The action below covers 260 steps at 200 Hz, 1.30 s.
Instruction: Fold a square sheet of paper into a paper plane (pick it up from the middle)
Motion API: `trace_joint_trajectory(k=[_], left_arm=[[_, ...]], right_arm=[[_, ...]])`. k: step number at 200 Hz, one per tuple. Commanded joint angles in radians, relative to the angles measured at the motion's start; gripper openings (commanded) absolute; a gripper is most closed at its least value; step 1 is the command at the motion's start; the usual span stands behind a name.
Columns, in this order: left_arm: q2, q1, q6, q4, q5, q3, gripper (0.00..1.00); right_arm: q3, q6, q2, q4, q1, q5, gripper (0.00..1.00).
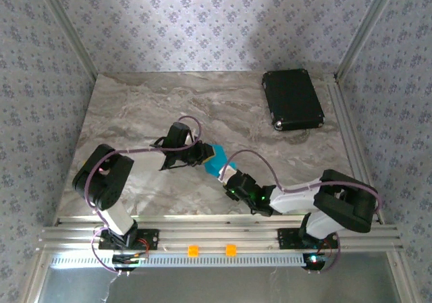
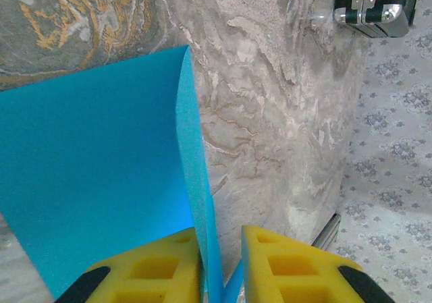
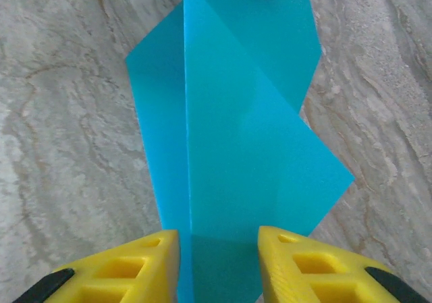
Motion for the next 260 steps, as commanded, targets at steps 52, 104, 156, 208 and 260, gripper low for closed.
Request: trace_joint_trajectory(k=[52, 104, 156, 208, 260], left_arm=[[0.010, -0.004, 0.021, 0.000, 0.030, 0.028, 0.20], [0.019, -0.006, 0.018, 0.009, 0.029, 0.020, 0.20], [0.019, -0.006, 0.015, 0.014, 0.029, 0.017, 0.19], [0.020, -0.006, 0.013, 0.013, 0.028, 0.019, 0.19], [0.009, -0.006, 0.012, 0.002, 0.013, 0.014, 0.20]], right_arm=[[0.020, 0.022, 0.047, 0.034, -0.007, 0.039, 0.27], [0.009, 0.048, 0.050, 0.075, -0.014, 0.016, 0.20], [0.007, 0.071, 0.059, 0.086, -0.018, -0.006, 0.18], [0.007, 0.082, 0.062, 0.091, -0.027, -0.038, 0.14], [0.002, 0.139, 0.070, 0.094, -0.048, -0.099, 0.07]])
